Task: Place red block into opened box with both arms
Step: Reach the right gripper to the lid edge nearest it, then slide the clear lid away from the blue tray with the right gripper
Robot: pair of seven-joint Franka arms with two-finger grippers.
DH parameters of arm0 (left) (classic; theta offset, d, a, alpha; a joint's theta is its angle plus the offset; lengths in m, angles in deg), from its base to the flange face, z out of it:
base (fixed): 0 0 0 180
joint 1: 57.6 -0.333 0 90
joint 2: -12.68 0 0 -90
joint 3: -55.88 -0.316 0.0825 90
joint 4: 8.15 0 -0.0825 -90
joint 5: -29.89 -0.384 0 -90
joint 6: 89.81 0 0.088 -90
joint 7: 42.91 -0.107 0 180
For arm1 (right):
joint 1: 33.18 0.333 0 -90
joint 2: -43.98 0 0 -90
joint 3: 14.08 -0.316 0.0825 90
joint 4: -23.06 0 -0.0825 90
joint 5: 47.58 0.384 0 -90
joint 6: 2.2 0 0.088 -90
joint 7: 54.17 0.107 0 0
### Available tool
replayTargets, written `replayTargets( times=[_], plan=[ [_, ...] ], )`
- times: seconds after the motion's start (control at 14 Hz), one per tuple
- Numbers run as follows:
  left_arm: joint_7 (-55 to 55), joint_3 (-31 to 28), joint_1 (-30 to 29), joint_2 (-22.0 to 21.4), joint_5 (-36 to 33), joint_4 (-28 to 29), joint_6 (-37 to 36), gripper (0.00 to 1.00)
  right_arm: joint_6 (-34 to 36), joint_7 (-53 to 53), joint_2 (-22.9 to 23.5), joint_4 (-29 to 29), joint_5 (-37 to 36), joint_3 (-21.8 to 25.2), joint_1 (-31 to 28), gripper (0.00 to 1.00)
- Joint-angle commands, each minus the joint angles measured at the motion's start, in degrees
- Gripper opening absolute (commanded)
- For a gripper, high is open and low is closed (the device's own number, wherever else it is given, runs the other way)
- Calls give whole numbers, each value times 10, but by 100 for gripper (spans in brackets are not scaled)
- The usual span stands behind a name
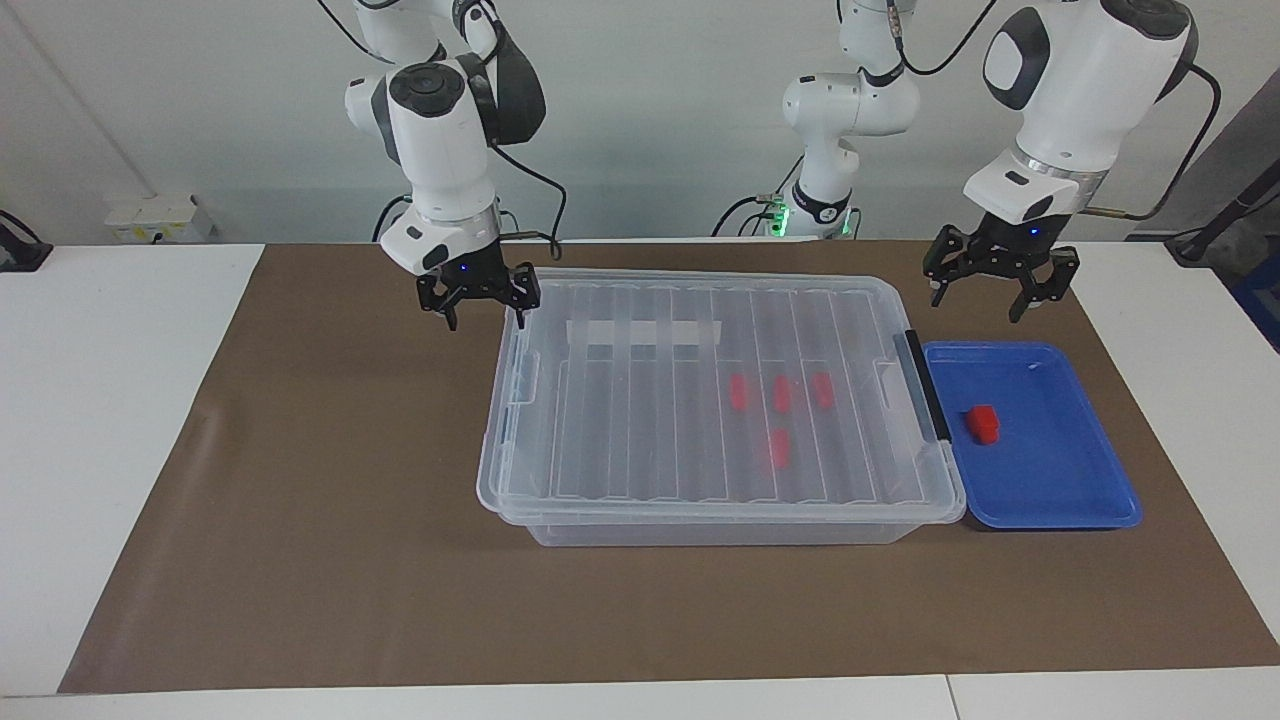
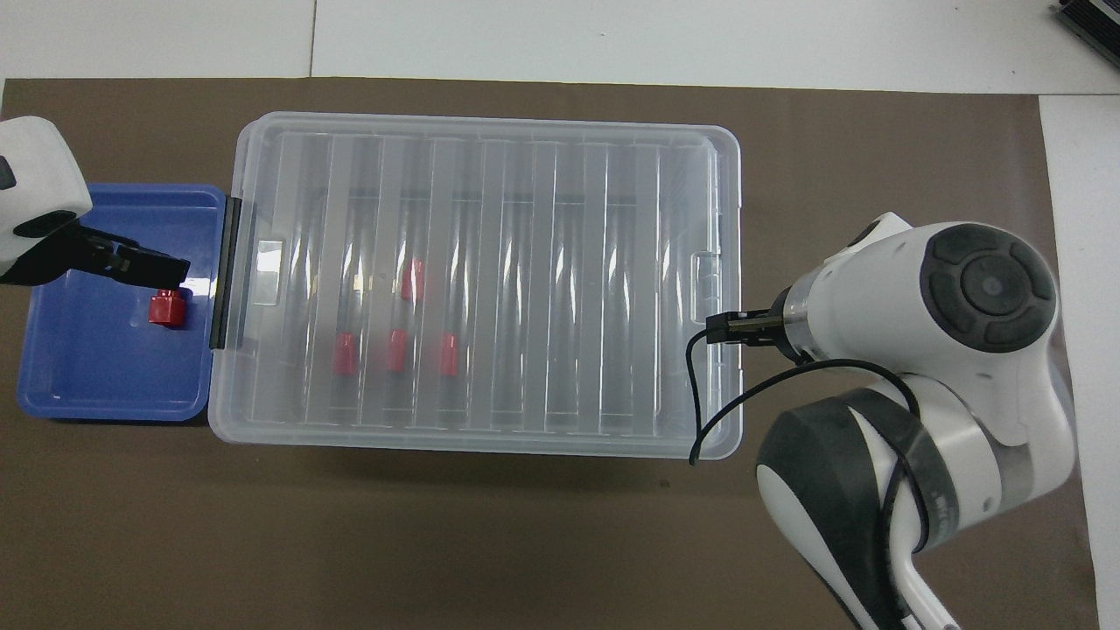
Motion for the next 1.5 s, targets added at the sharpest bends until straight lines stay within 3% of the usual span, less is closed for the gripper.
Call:
replayTargets(
  times=[0.0,0.71,1.42],
  plan=[
    [-5,1,-5,-9,4,5,-8,100,-15,3,-1,20,5,-2,-4,99],
    [-5,2,-5,-9,4,5,-7,100,-14,-6,-4,40,5,-1,-11,99],
    [-5,2,-5,-9,4,5,-7,100,-13,-139,-1,44,6,0,-84,99]
  ],
)
